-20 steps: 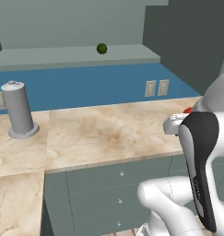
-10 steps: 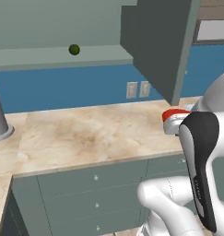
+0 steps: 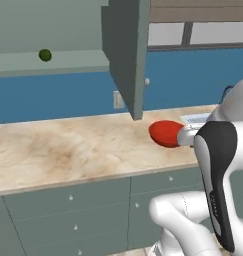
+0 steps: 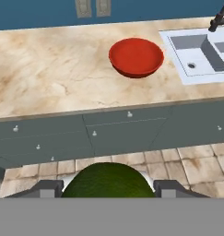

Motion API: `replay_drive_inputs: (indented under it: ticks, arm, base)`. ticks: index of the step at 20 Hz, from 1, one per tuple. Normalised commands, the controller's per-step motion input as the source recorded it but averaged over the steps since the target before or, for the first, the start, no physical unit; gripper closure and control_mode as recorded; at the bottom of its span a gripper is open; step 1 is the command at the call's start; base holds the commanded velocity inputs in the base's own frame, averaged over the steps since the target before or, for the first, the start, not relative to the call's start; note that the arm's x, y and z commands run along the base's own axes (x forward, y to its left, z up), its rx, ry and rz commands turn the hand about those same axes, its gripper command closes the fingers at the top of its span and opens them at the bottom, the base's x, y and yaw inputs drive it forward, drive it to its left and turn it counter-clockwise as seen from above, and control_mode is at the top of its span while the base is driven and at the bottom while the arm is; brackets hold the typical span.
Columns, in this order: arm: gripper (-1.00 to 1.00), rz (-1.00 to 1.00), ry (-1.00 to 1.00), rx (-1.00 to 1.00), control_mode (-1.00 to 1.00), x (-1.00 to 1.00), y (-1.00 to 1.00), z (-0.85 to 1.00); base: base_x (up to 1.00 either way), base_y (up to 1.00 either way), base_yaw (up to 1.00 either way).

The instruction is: Pick the limes from the cabinet and place them in one bowl. Pick the apple from the sink and place it in the other bowl.

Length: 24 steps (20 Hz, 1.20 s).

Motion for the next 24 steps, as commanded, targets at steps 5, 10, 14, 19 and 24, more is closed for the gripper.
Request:
replay_drive_inputs:
  ticks: [5,10,14,19,24]
  arm:
    - [1.0,0.0,0.0,0.0,1.0,0.0,0.0,0.0]
    - [1.0,0.0,0.0,0.0,1.0,0.0,0.0,0.0]
    - [1.0,0.0,0.0,0.0,1.0,0.0,0.0,0.0]
    - [1.0,0.0,0.0,0.0,1.0,0.0,0.0,0.0]
    - [1.0,0.0,0.0,0.0,1.0,0.0,0.0,0.0]
  base:
    - [-0.02,-0.75,-0.03]
    - [0.0,-0.71,-0.04]
    - [0.0,-0.63,-0.04]
    - [0.26,-0.25,0.02]
    - [0.43,-0.33,0.07]
